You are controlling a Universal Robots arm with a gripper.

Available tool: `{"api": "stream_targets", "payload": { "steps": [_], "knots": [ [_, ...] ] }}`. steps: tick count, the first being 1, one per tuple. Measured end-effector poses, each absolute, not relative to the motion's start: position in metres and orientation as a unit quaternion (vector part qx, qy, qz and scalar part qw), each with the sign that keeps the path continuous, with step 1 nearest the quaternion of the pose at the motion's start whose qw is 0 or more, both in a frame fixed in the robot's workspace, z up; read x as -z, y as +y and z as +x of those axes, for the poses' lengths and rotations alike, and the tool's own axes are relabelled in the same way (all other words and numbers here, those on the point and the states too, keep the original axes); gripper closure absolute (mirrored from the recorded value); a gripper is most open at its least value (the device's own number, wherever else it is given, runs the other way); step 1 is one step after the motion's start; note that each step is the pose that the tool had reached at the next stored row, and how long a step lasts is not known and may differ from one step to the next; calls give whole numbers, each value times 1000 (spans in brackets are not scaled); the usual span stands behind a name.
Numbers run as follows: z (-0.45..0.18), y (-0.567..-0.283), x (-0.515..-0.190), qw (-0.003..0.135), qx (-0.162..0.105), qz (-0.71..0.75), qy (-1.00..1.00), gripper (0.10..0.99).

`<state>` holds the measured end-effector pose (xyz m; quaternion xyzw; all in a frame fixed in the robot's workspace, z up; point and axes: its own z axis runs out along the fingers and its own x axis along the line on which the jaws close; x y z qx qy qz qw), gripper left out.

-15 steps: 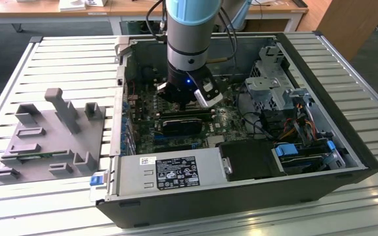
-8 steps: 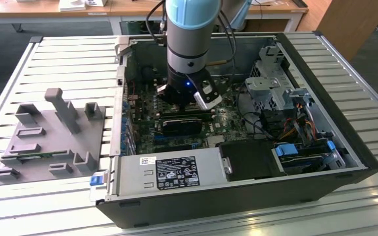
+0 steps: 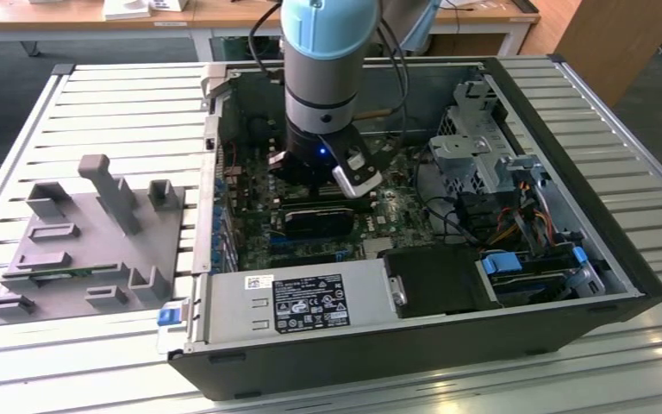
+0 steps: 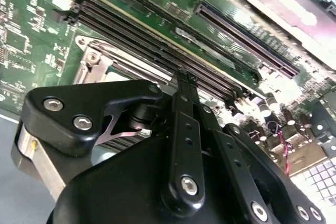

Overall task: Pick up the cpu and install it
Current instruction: 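Install the second cpu locking lever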

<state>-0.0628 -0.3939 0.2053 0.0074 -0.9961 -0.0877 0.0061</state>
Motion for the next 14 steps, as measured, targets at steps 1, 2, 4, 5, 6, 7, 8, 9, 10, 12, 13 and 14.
{"api": "stream_targets", "payload": {
  "steps": [1,2,4,5,6,7,8,9,10,12,13,14],
  "knots": [
    [-64,-395,-205,6,89,7,-996,980],
    [-66,-396,-205,6,91,7,-996,980],
    [-68,-397,-204,6,96,8,-995,980],
    [-68,-398,-204,6,98,8,-995,980],
    [-68,-398,-203,6,99,8,-995,980],
    [-68,-398,-202,6,101,8,-995,980],
    [-68,-398,-202,6,103,8,-995,980],
    [-69,-398,-201,6,105,8,-994,980],
    [-69,-398,-200,6,108,8,-994,980],
    [-70,-398,-200,6,113,8,-994,980],
    [-70,-398,-200,6,116,8,-993,980],
    [-70,-398,-199,6,118,8,-993,980]
  ]
}}
